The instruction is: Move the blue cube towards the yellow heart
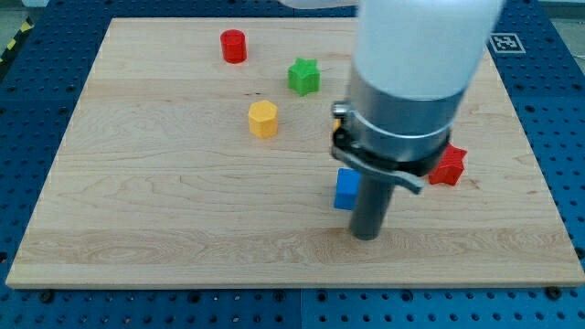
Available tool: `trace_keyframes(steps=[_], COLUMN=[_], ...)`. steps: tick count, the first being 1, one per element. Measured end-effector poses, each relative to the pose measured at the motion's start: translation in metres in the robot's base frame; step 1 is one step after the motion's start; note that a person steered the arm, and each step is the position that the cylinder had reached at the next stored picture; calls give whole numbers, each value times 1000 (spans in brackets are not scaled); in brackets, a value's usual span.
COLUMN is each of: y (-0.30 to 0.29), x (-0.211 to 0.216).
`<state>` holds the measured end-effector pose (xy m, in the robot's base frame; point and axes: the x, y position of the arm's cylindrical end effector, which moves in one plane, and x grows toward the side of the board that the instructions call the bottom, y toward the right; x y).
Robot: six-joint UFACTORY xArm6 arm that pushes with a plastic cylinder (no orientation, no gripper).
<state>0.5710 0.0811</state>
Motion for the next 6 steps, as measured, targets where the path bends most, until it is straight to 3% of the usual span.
trace_keyframes(steps=[6], y=[-13], x=[-12])
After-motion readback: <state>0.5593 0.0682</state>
